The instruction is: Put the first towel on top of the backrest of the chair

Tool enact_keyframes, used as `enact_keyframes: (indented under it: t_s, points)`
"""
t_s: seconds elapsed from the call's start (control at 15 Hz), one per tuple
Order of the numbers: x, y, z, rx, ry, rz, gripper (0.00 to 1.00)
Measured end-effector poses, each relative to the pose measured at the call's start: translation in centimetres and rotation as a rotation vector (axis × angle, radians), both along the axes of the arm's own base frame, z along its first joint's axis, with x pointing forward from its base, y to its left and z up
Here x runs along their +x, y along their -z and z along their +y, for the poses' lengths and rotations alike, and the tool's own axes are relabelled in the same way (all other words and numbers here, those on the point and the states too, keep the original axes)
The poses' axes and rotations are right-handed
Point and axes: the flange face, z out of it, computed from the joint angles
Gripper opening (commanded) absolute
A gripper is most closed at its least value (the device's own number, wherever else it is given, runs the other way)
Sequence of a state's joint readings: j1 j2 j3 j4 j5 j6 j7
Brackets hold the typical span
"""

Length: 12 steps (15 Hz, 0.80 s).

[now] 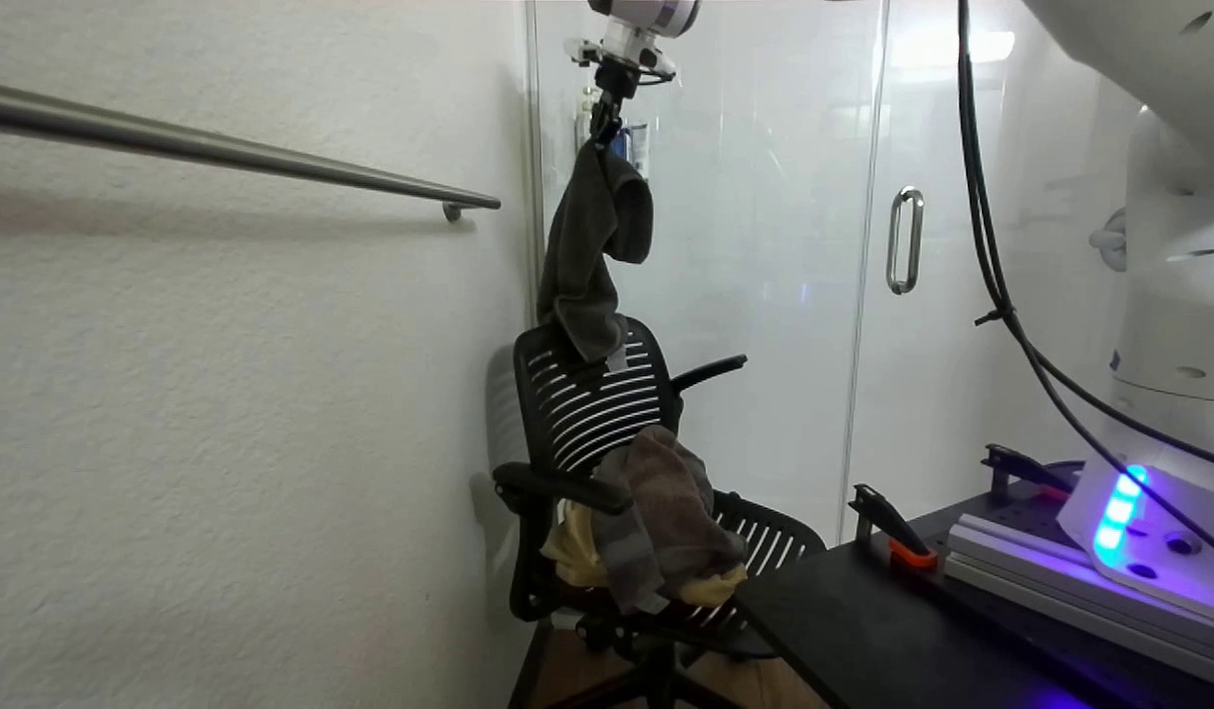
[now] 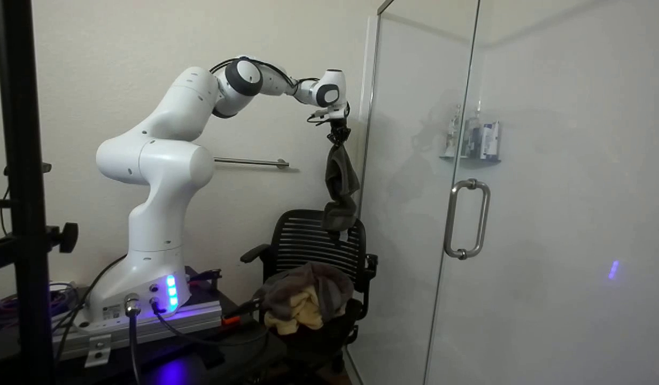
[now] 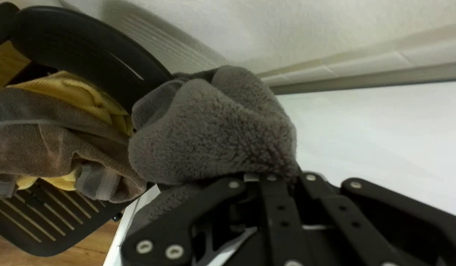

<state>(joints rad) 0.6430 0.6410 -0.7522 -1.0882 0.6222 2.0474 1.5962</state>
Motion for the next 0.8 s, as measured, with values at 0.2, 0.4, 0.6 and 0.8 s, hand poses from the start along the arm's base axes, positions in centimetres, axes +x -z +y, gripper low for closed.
enact_keyframes:
  t_s: [0.2,0.4,0.6,0.8]
  points:
    - [-0.4,1.9,2.5,0.005,-0.012,-0.019,0.01]
    - [-0.7,3.4,0.9,-0.095,0.014,-0.012,0.01]
    - [-2.1,2.8,-3.1,-0.269,0.034,0.014,0.01]
    - [-4.0,1.7,-6.2,-0.340,0.039,0.042,0.01]
